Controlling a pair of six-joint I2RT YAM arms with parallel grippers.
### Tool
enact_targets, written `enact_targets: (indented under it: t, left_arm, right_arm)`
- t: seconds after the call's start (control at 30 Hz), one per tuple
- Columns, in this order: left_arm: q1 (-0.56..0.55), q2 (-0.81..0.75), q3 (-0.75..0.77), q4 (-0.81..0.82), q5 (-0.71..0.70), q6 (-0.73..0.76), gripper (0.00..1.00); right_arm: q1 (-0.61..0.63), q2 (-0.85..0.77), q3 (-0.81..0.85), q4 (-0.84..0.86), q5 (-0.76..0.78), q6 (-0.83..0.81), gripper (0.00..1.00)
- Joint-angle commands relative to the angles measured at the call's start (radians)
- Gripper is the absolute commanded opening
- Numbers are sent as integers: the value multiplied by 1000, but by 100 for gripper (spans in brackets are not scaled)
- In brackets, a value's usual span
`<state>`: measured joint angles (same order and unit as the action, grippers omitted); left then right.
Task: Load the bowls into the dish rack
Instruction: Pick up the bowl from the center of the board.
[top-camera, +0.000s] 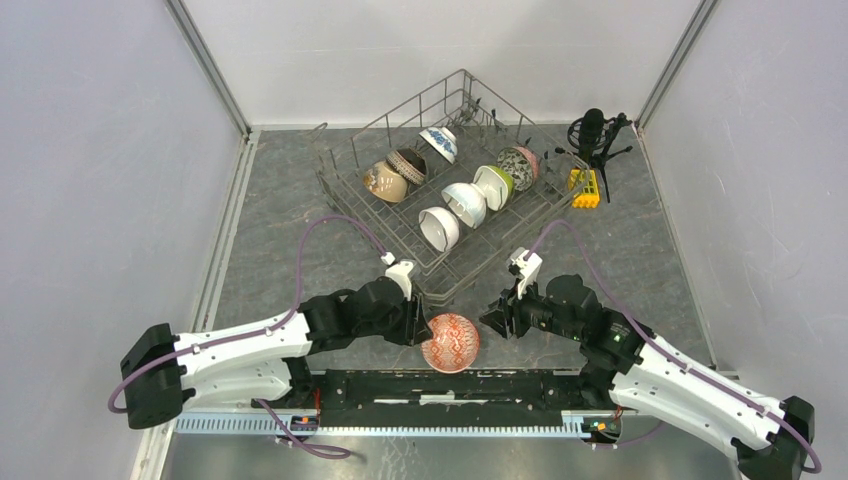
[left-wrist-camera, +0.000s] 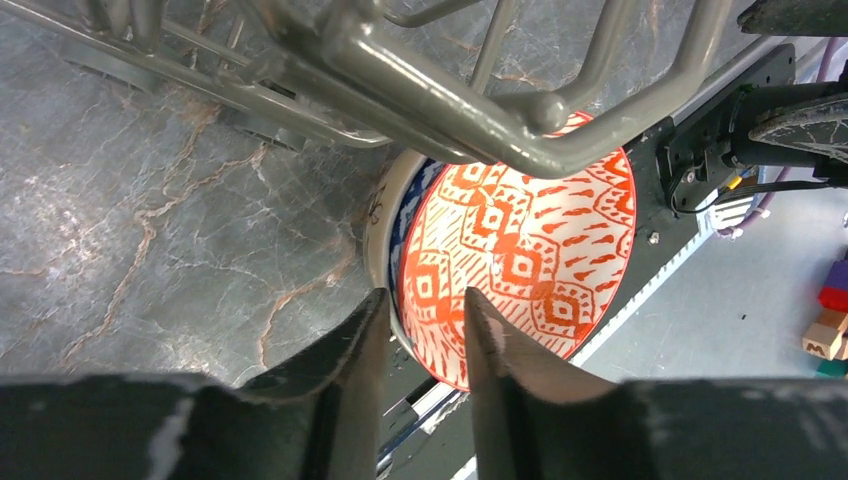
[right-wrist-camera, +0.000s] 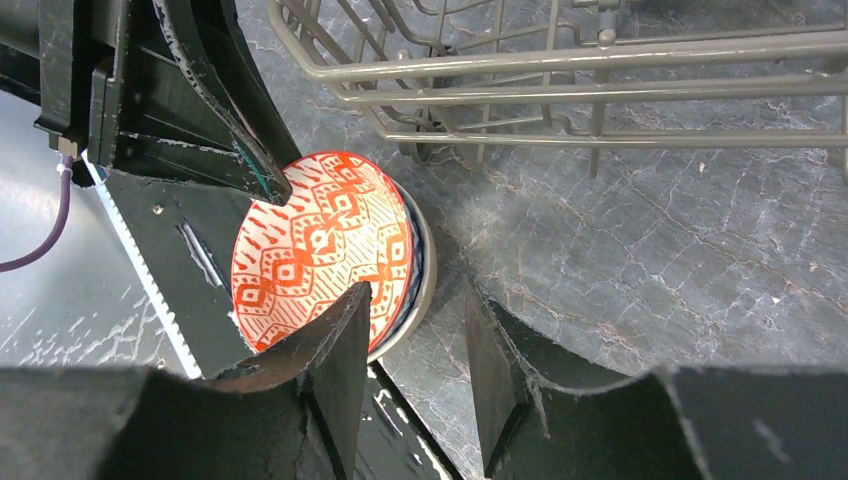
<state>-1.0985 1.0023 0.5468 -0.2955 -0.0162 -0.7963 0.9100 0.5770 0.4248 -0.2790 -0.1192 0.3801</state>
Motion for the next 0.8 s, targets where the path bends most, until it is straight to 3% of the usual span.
enact_targets:
  t: [0.0, 0.4, 0.67, 0.77]
  left_arm:
    - [-4, 46, 22, 33, 21, -49, 36]
    - [-11, 27, -16, 24, -13, -70, 27]
    - [-22, -30, -30, -20, -56, -96, 44]
    - [-25, -87, -54, -20, -72, -130, 46]
  right_arm:
    - [8, -12, -2, 17, 26, 10, 45]
    - [14, -33, -32, 32, 36, 22, 45]
    - [18, -42, -38, 32, 41, 26, 45]
    - [20, -42, -41, 36, 40, 26, 45]
